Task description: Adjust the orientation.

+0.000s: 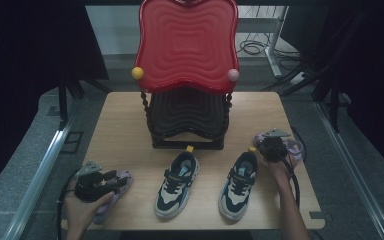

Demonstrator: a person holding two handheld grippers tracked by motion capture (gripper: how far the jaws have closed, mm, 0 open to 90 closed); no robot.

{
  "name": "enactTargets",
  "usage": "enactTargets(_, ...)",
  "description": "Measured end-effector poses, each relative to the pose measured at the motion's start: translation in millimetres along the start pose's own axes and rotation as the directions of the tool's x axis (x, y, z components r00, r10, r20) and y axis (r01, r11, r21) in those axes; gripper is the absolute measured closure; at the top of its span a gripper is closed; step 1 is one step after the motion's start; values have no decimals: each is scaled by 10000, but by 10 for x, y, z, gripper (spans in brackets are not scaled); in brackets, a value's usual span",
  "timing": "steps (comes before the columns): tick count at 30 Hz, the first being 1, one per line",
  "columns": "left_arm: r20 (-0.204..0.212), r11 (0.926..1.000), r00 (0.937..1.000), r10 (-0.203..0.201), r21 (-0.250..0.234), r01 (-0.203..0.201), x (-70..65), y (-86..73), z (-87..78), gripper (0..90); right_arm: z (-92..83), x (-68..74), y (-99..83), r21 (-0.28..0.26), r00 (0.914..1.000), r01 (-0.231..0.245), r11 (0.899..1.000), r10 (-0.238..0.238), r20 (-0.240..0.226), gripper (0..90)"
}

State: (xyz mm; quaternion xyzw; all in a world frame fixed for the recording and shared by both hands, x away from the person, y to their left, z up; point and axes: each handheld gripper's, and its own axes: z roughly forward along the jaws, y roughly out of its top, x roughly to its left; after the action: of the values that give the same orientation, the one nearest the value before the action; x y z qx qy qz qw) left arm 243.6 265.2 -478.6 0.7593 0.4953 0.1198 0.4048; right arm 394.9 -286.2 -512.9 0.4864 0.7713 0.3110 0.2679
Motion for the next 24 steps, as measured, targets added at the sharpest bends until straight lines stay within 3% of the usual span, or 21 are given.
enactTargets(15,-2,10000,10000,31,82,-31,-20,-3,32,440,156,23,117,-229,9985,-325,9992,335,429,898)
enactTargets(24,-32,9999,10000,36,142,-35,-27,-8,46,441,253,16,144,-263,9944,-481,9985,503,927,898)
